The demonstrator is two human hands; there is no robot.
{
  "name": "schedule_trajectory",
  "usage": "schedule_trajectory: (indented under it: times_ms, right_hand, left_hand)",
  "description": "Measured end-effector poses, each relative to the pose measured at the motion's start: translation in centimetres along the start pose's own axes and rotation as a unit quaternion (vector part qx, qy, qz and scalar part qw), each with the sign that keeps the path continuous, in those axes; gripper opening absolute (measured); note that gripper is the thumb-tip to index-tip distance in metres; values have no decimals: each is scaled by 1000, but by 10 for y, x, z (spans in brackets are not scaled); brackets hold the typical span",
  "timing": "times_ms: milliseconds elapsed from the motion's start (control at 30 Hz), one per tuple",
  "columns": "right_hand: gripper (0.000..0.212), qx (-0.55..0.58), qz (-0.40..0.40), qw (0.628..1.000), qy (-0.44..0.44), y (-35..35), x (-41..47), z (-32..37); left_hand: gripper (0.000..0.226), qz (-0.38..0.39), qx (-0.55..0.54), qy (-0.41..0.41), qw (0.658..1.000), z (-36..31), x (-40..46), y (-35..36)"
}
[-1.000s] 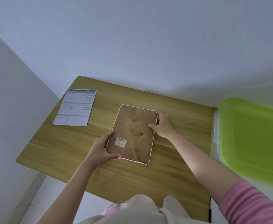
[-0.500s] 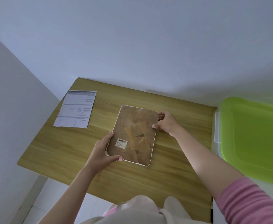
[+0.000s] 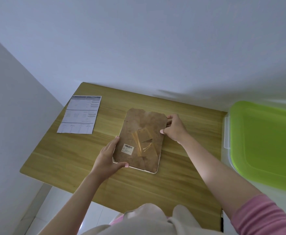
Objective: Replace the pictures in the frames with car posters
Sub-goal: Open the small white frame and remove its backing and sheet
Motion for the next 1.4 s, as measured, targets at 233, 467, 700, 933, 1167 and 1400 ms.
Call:
schedule_trajectory:
  times_ms: [233, 467, 700, 933, 1167, 1400]
  right_hand:
    - [57, 12, 8, 1000, -13, -4, -8, 9]
    - [54, 91, 24, 995, -9, -9, -19, 25]
    - [69, 98, -25, 991, -87, 13, -47, 16]
    - [62, 9, -76, 994, -78, 33, -77, -9]
    - [42, -15, -144, 987, -70, 48, -107, -16]
    - [40, 8, -128, 990, -63, 53, -100, -2]
  left_hand:
    - [109, -19, 11, 17, 1000, -4, -1, -3]
    - [96, -49, 7, 25, 998, -14, 0, -4]
    - [93, -57, 6, 6, 998, -11, 0, -3]
    - [92, -51, 13, -2, 999, -10, 1, -2]
    - [91, -60, -4, -5, 998, -12, -2, 2]
    - [87, -59, -13, -25, 998, -9, 0, -10]
Point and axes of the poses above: each hand's wrist, its own x-axis towards the middle knuckle, its own y-axis out of the palm, z = x × y, the point moved 1 cm from there along x, towards the middle knuckle, and after that the axes turned 10 degrees about -y, right-handed, at the moved point
